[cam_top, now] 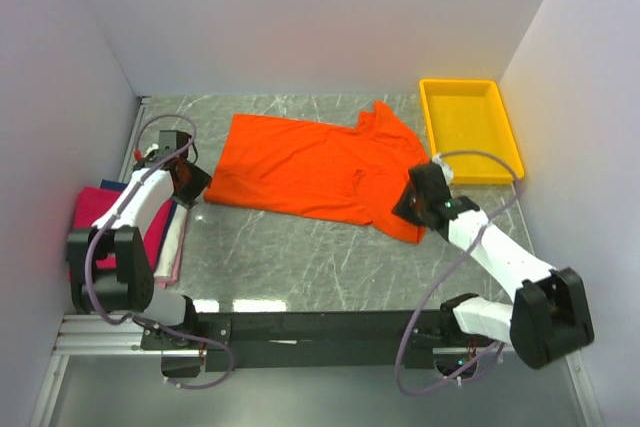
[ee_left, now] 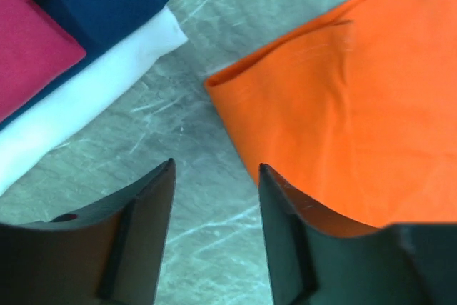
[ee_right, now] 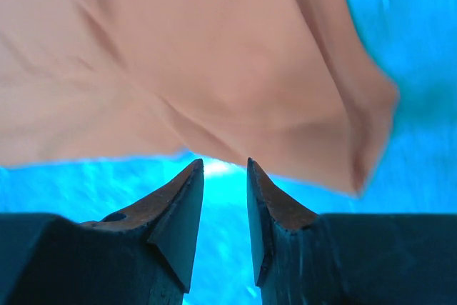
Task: Fold and stack the t-shirts
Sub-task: Fold the tshirt
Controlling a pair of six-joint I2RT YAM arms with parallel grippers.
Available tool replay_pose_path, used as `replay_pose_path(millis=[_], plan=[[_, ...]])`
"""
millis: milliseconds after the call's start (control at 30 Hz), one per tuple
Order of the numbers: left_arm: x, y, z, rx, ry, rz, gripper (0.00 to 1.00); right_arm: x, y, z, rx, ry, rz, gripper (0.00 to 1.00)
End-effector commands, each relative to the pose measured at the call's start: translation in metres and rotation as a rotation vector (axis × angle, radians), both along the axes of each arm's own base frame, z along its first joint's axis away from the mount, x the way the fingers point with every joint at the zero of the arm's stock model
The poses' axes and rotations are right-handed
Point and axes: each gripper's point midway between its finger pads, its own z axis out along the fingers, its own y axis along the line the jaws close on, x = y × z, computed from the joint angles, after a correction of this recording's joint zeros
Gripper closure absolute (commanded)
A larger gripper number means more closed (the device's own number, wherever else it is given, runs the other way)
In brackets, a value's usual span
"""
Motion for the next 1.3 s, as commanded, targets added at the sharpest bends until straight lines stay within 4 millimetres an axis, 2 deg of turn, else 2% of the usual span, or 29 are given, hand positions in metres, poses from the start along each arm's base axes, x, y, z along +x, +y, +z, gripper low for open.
replay_pose_path(millis=[0,33,300,500,533,633,700,800,867,900,1267], plan=[[0.008,0.001,-0.019,0.004,0.028,0.016,0.47,-0.028,0.005,-0.017,0.097,0.046,-0.039,0.62],[0.01,0.0,-0.022,0.003,0.034,0.018,0.47,-0.035,0.001,-0.025,0.089,0.057,-0.051,0.62],[0.041,-0.012,-0.042,-0.067,0.008,0.009,0.46,-0.044,-0.021,-0.031,0.08,0.023,-0.139,0.56],[0.043,-0.007,-0.053,-0.05,0.047,0.059,0.48,-0.045,-0.032,-0.039,0.082,0.022,-0.19,0.52],[0.042,-0.007,-0.054,-0.05,0.05,0.064,0.54,-0.046,-0.033,-0.04,0.083,0.026,-0.197,0.52],[0.042,-0.004,-0.058,-0.041,0.065,0.084,0.62,-0.048,-0.036,-0.043,0.084,0.027,-0.215,0.47],[0.043,-0.003,-0.06,-0.036,0.07,0.085,0.65,-0.046,-0.038,-0.044,0.084,0.019,-0.232,0.45],[0.046,-0.001,-0.064,-0.025,0.08,0.092,0.77,-0.045,-0.04,-0.048,0.084,0.019,-0.251,0.43],[0.046,0.001,-0.066,-0.014,0.091,0.095,0.95,-0.045,-0.041,-0.05,0.084,0.024,-0.262,0.43],[0.047,0.003,-0.067,-0.008,0.097,0.098,0.99,-0.046,-0.042,-0.052,0.086,0.023,-0.268,0.43],[0.049,0.005,-0.068,0.008,0.113,0.092,0.99,-0.052,-0.046,-0.067,0.092,0.033,-0.314,0.43]])
